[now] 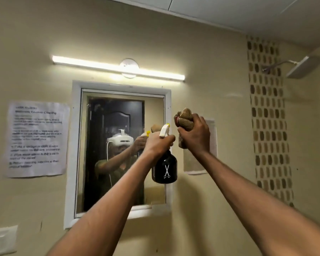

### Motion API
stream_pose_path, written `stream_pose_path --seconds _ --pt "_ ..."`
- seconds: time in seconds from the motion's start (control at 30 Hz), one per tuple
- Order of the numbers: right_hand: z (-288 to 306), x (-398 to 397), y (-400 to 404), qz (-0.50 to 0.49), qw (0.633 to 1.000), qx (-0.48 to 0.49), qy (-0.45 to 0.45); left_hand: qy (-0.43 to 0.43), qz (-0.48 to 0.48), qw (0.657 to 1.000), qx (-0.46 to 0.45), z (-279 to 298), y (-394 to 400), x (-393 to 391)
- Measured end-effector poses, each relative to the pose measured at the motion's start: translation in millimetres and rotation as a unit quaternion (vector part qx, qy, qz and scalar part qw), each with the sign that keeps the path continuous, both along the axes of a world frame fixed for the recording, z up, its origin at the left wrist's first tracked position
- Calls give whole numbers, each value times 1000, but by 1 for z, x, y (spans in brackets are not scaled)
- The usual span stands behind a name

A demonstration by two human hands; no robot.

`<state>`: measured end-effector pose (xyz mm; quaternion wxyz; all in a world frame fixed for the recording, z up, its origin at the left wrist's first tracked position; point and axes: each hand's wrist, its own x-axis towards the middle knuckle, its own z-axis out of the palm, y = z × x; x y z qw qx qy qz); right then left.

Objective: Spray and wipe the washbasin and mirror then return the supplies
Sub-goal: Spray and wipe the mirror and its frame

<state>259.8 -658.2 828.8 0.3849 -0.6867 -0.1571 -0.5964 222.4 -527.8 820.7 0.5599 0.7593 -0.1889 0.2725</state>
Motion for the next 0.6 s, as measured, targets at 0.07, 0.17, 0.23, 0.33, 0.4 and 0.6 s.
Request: stream_pose_path --seconds 0.07,0.17,0.23,0.33,0.4,0.6 --pt "17 12 -2 1 1000 -16 -8 1 6 1000 -17 13 -5 11" --pt "37 34 -5 9 999 -29 -19 -15 33 999 -14 28 -14 25" --pt "43 49 -6 7 999 -39 -20 -22 67 998 -5 37 -16 33" --pt "52 70 -9 -4 998 -62 -23 -28 97 995 -9 49 -16 50" --pt "58 82 -13 -22 996 -81 -26 -10 79 997 -23 57 -13 60" --pt "98 116 -26 -59 993 -101 -33 32 -4 999 -30 83 -14 89"
